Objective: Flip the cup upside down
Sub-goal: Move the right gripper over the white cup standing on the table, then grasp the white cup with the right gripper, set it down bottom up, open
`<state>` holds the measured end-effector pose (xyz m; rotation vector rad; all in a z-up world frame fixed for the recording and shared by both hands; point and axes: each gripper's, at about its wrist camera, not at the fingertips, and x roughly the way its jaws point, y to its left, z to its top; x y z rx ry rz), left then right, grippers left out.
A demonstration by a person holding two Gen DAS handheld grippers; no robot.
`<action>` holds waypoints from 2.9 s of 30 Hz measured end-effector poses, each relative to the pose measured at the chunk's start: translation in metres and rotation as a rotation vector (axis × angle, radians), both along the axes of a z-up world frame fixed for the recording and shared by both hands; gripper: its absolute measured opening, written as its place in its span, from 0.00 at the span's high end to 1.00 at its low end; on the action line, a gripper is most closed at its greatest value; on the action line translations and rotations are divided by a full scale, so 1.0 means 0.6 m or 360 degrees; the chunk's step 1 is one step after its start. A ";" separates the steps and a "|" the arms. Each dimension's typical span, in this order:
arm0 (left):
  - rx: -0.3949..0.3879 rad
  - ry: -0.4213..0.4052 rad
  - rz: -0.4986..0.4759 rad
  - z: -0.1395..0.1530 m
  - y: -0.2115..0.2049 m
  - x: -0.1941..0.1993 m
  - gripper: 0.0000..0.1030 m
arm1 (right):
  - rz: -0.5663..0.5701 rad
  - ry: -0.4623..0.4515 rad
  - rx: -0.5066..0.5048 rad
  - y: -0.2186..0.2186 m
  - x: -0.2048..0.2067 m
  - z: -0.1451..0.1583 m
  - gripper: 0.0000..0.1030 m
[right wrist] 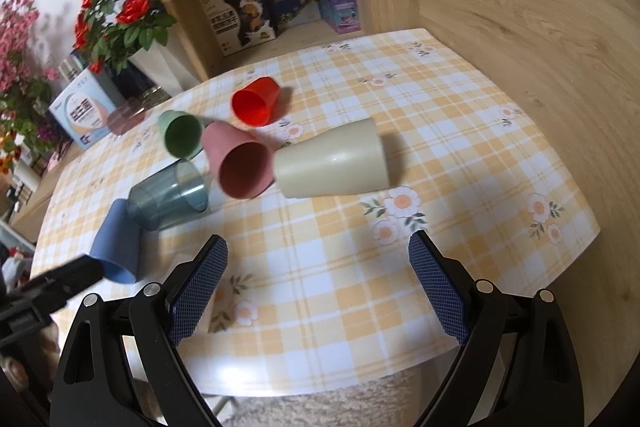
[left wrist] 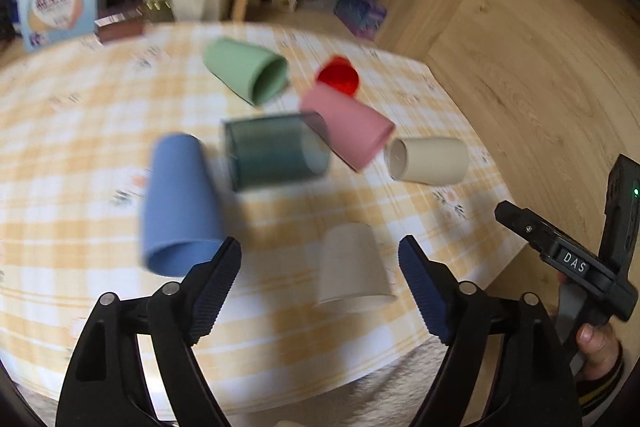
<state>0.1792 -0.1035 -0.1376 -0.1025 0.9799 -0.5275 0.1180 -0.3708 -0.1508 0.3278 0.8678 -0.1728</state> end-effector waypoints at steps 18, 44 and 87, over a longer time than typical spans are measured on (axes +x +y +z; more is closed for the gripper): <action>0.0253 -0.0285 0.0520 0.015 0.210 -0.042 0.06 | 0.0290 0.0431 0.0273 0.108 0.097 -0.046 0.14; 0.0253 -0.0294 0.0601 0.000 0.239 -0.047 0.06 | 0.0244 0.0744 0.0556 0.152 0.176 -0.146 0.43; 0.0264 -0.0311 0.0572 0.005 0.215 -0.064 0.06 | 0.0282 0.0343 -0.0212 0.102 0.096 -0.060 0.51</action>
